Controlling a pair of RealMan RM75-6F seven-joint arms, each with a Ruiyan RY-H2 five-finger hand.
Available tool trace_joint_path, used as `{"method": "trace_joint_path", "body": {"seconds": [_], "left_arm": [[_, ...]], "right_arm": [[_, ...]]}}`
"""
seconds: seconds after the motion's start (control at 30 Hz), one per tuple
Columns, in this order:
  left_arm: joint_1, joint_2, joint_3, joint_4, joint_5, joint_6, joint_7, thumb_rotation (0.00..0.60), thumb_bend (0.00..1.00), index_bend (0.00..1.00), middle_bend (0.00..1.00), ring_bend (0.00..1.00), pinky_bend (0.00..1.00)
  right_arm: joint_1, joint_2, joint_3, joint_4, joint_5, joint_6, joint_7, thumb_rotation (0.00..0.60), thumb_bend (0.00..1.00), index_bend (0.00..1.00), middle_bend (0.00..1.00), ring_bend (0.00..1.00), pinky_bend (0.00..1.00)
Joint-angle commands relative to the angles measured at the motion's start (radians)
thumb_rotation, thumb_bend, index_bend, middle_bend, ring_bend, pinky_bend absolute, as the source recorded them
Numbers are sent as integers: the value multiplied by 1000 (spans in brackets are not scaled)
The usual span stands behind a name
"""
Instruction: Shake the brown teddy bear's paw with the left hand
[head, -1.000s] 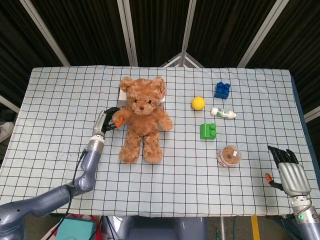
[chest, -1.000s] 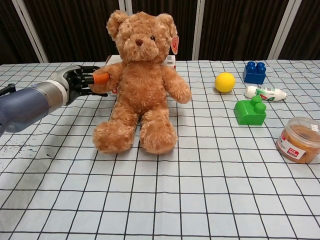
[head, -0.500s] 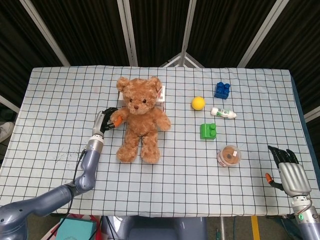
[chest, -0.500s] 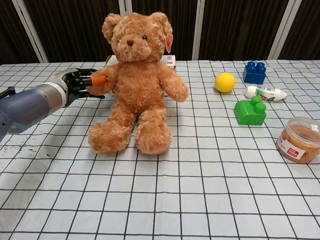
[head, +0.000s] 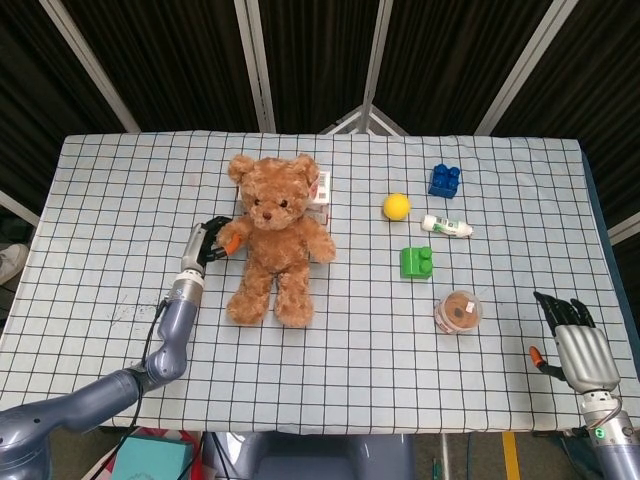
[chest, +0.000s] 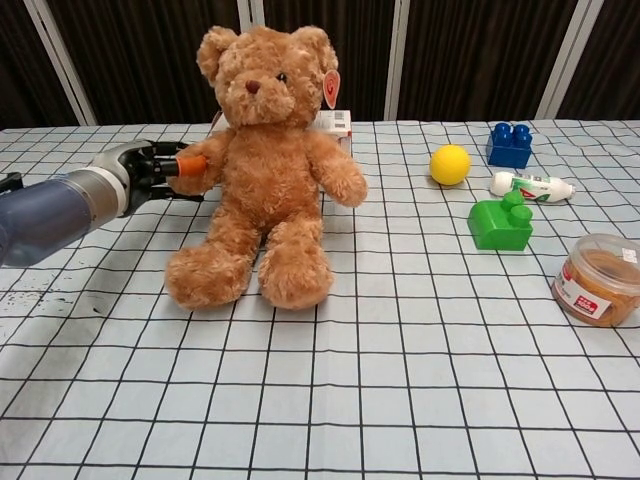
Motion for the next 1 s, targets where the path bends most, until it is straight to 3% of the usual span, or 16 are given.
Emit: {"method": "trace_joint_path", "body": {"seconds": [0.03, 0.07, 0.17, 0.43, 0.53, 0.63, 0.77, 0.87, 1.0], "left_arm": [[-11, -8, -8, 15, -6, -8, 2, 600, 637, 461, 515, 201, 341], [-14, -11, -10, 18, -5, -6, 3, 600, 634, 461, 515, 201, 341], [-21, -13, -18, 8, 5, -1, 1, 600, 623, 461, 515, 201, 341], [-16, -18, -14, -7, 28, 19, -4, 600, 615, 454, 510, 198, 341], [-11, -19, -10, 2, 28, 19, -6, 600, 555, 418, 486, 173, 340], [-2, -13, -7, 3, 42, 5, -27, 600, 378, 310, 397, 92, 333], [21, -1, 9, 7, 121, 12, -93, 600, 189, 50, 156, 0, 251], [45, 23, 30, -8, 197, 25, -147, 600, 164, 0, 34, 0, 203], [110, 103, 65, -96, 311, 71, -233, 600, 164, 0, 22, 0, 186]], "right_arm": [[22, 106, 73, -49, -4, 55, 21, 600, 366, 48, 137, 128, 72], [10, 46, -5, -28, -7, -24, -7, 600, 366, 48, 136, 128, 72], [1, -4, -2, 15, -2, -2, -11, 600, 367, 49, 136, 128, 72], [0, -4, 0, 15, -6, 3, 5, 600, 367, 49, 137, 128, 72], [-2, -3, -1, 12, -6, 6, 7, 600, 367, 49, 136, 128, 72], [-3, -1, -1, 9, -6, 7, 9, 600, 366, 49, 136, 128, 72], [-2, 0, -1, 8, -6, 5, 10, 600, 367, 49, 137, 128, 72], [-1, 1, -1, 8, -4, 1, 11, 600, 367, 49, 137, 128, 72], [2, -2, 0, 11, -1, -4, 10, 600, 367, 48, 137, 128, 72]]}}
